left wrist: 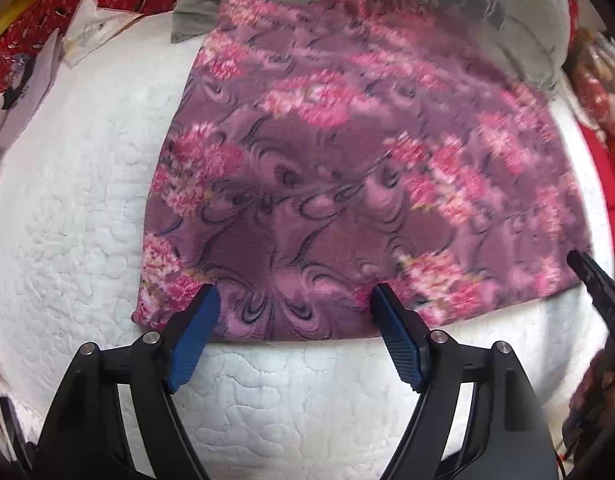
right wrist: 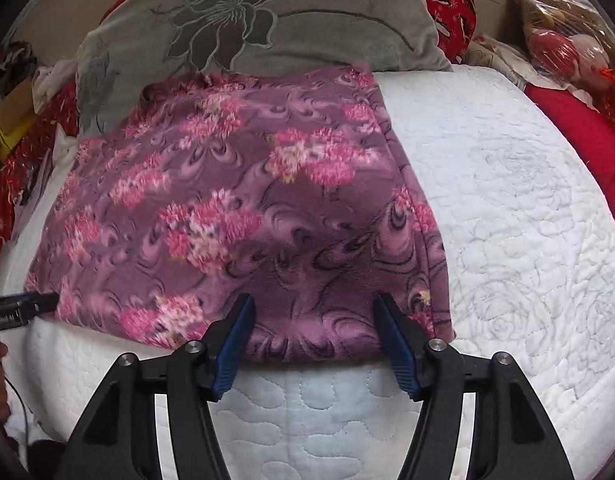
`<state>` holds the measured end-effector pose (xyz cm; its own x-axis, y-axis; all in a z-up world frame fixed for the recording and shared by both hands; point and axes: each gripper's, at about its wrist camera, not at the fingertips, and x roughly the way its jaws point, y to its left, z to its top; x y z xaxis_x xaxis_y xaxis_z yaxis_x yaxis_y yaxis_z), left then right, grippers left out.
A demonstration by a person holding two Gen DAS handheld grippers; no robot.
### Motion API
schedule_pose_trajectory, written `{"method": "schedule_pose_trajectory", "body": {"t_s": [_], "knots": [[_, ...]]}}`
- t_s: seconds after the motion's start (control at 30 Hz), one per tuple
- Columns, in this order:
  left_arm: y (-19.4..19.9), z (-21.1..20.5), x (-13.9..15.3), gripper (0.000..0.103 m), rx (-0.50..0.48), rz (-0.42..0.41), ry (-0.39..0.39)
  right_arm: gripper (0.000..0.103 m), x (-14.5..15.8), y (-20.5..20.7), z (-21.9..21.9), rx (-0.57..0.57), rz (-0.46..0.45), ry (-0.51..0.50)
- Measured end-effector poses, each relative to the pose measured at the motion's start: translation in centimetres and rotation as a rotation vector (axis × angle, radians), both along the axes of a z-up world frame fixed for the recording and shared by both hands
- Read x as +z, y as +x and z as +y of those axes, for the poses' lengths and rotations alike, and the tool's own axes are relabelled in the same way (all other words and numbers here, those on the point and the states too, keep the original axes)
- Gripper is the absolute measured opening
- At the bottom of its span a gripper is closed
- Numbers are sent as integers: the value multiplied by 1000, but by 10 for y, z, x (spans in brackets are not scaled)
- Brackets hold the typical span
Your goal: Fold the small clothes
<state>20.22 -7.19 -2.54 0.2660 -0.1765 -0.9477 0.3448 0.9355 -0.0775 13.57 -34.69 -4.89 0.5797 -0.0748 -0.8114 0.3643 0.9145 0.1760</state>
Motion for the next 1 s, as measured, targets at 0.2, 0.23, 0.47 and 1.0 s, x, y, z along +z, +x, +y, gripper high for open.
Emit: {"method": "schedule_pose_trajectory", "body": {"t_s": [0.2,0.23,0.47,1.0], "knots": [[51,-3,27,78,-13,-48,-101,62,43,25,-74,-97,-175,103],[65,-7,26,78,-14,-57,-95,64,44,33,-84,-104,-178,112],[134,-17,2,78,12,-23,-76,65,21,121,-138,-173,-101,132],[148,-17,14,79,1,-91,-109,17,33,125,-130,-163,-142,1]]}}
